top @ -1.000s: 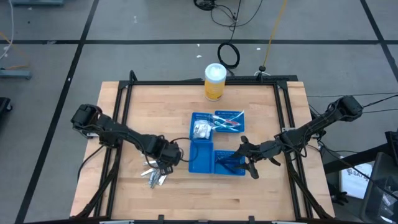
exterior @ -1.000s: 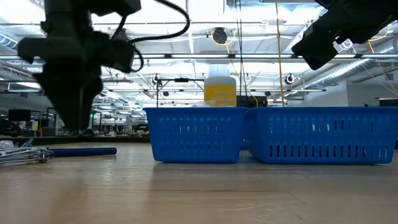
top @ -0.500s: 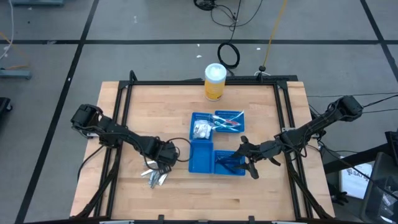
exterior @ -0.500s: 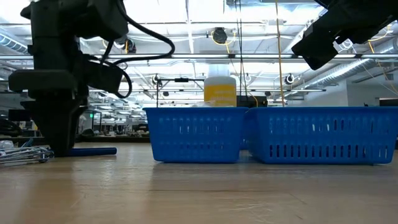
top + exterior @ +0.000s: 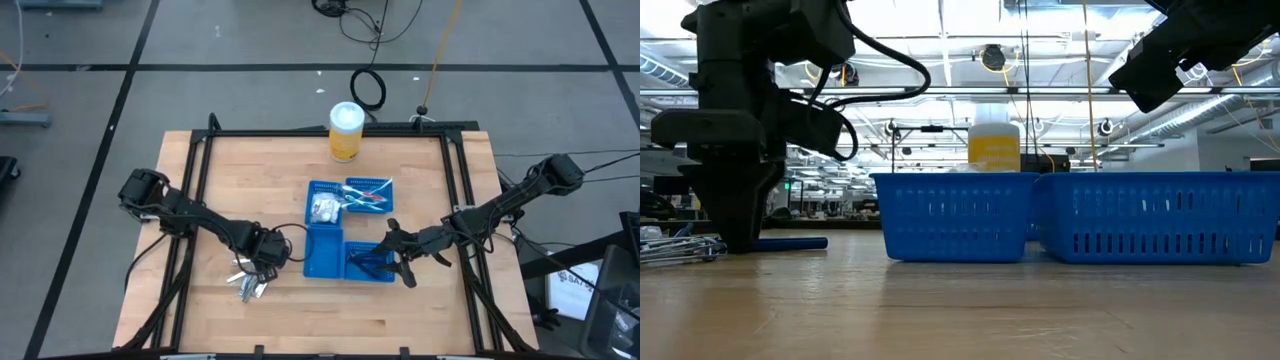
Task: Pick & Place Travel size toiletries
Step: Put the blue razor into the bottom right blue bin
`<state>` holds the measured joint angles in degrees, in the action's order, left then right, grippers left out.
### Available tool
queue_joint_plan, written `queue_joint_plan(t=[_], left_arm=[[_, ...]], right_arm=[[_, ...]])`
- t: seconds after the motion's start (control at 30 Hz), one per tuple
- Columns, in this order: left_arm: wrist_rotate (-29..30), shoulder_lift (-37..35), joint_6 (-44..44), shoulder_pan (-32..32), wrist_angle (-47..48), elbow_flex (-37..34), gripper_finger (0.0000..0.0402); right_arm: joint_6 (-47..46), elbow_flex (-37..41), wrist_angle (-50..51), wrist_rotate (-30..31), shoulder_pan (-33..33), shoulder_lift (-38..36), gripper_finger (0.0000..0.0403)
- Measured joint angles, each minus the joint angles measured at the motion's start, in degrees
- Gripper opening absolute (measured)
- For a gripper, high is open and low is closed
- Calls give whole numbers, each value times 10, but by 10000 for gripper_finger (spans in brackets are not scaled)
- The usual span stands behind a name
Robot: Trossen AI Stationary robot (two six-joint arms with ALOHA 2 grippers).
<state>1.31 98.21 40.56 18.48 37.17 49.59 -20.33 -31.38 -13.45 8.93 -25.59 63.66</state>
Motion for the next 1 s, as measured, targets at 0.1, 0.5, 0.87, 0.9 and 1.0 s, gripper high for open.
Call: queue_joint_plan(t=[0.1, 0.5, 0.87, 0.9, 1.0], left_arm=[[-2, 3, -12, -7, -1, 0, 102], [36, -52, -59, -39, 15, -8, 19], [201, -203, -143, -2, -134, 7, 8], [219, -209, -166, 3, -181, 7, 6], [244, -209, -252, 17, -332, 6, 11]], right_arm=[[0, 0, 0, 0, 0, 0, 210], [1, 0, 0, 0, 0, 0, 210], [38, 0, -19, 92, 2, 0, 210], [51, 0, -33, 107, 2, 0, 210], [88, 0, -96, 141, 2, 6, 210]])
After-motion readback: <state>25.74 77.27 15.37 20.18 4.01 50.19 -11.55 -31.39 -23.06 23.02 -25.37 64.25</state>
